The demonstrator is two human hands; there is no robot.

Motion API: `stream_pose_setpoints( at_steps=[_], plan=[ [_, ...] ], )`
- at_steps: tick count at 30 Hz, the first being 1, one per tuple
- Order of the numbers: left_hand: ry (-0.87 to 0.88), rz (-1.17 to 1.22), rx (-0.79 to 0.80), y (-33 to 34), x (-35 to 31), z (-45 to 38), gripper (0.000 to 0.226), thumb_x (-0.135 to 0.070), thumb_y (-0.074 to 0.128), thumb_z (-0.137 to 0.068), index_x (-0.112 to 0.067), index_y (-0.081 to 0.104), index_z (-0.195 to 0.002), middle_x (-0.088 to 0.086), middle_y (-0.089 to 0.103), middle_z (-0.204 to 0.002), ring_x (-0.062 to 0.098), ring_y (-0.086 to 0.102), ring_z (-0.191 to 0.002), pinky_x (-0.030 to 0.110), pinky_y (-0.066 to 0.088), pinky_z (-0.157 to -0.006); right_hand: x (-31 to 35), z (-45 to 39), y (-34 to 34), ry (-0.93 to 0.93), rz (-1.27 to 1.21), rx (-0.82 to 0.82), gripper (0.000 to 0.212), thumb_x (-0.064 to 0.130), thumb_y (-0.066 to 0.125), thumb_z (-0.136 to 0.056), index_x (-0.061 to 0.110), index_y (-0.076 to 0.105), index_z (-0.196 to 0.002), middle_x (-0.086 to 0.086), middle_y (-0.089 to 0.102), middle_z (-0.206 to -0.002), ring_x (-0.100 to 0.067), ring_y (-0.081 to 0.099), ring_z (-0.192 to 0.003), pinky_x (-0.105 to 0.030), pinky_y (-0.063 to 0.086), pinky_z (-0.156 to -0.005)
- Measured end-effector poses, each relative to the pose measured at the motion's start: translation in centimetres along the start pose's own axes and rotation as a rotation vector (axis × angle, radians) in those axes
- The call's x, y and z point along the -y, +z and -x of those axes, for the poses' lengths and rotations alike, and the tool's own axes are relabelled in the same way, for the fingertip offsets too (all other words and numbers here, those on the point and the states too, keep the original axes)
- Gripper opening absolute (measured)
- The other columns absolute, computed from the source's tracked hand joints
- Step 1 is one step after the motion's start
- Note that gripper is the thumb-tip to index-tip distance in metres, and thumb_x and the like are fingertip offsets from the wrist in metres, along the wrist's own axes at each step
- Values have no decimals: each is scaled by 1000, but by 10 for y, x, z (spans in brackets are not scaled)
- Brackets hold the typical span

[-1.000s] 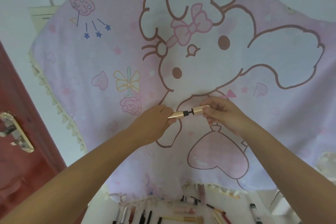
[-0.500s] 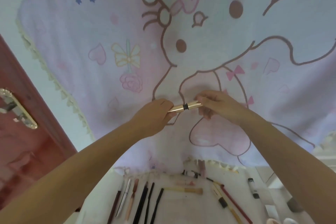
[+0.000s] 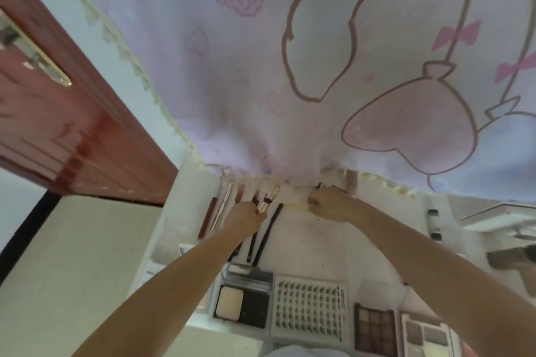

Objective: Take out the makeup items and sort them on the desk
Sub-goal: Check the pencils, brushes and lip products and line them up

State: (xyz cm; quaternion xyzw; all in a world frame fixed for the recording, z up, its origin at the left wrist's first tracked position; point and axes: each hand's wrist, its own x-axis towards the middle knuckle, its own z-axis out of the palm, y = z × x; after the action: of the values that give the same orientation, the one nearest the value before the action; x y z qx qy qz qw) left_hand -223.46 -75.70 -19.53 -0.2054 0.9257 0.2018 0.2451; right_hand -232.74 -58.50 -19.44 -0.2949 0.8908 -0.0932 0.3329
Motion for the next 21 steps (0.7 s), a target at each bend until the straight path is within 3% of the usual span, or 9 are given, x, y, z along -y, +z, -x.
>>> stream_pose_setpoints(
  at_steps=[2, 4, 6, 8, 10, 13, 16, 18, 21],
  plan=[
    [-42, -19, 40, 12, 5, -4, 39, -33, 42, -95, 0, 60, -105, 7, 56, -79, 21, 57, -75, 24, 41, -63, 2, -15, 17, -54, 101, -29, 30, 16, 40, -95, 6, 53, -120, -13, 53, -123, -27, 50, -113, -32, 39, -91],
    [-65, -22, 93, 22, 6, -7, 36, -33, 44, -94, -1, 60, -101, 10, 59, -87, 25, 61, -92, 28, 44, -73, 4, -29, 30, -112, 206, -55, 32, 14, 41, -94, 8, 52, -123, -14, 52, -126, -28, 47, -117, -33, 38, -94],
    [-72, -16, 127, 29, 6, -8, 30, -33, 46, -93, -6, 58, -85, 2, 51, -74, 23, 59, -86, 26, 41, -68, 5, -41, 38, -162, 277, -72, 30, 15, 41, -94, 9, 57, -119, -14, 55, -120, -28, 48, -114, -33, 39, -90],
    [-64, -8, 154, 33, 6, -9, 37, -33, 47, -92, -11, 45, -62, -3, 41, -61, 15, 50, -66, 20, 34, -53, 7, -50, 42, -211, 338, -65, 29, 16, 40, -94, 10, 63, -111, -13, 57, -113, -29, 49, -110, -33, 39, -84],
    [-65, 14, 200, 39, 8, -10, 42, -33, 49, -91, -16, 39, -54, -2, 38, -56, 10, 40, -53, 19, 28, -47, 10, -57, 45, -238, 373, -26, 30, 14, 39, -93, 11, 62, -112, -11, 56, -113, -28, 47, -110, -34, 38, -85],
    [-85, 61, 228, 46, 10, -12, 45, -32, 52, -90, -15, 36, -51, -1, 36, -53, 9, 36, -50, 20, 27, -46, 14, -66, 46, -252, 357, -43, 34, 10, 38, -92, 14, 61, -117, -12, 56, -114, -28, 50, -107, -30, 36, -79],
    [-151, 75, 201, 47, 9, -10, 38, -29, 52, -90, -14, 42, -57, -2, 36, -55, 12, 41, -55, 19, 29, -48, 14, -73, 45, -267, 324, -73, 38, 9, 37, -91, 16, 59, -121, -14, 57, -112, -28, 53, -103, -26, 29, -70],
    [-171, 53, 150, 47, 7, -8, 26, -28, 51, -90, -7, 59, -78, -2, 38, -58, 16, 48, -67, 21, 37, -58, 13, -75, 45, -248, 282, -74, 39, 9, 37, -92, 16, 56, -125, -13, 57, -114, -27, 53, -104, -25, 28, -71],
    [-153, -12, 85, 47, 8, -7, 30, -29, 49, -92, -3, 61, -98, 4, 54, -74, 23, 59, -83, 26, 39, -67, 13, -73, 44, -218, 220, -95, 38, 9, 37, -93, 11, 54, -126, -12, 57, -118, -27, 51, -109, -27, 36, -79]
  ],
)
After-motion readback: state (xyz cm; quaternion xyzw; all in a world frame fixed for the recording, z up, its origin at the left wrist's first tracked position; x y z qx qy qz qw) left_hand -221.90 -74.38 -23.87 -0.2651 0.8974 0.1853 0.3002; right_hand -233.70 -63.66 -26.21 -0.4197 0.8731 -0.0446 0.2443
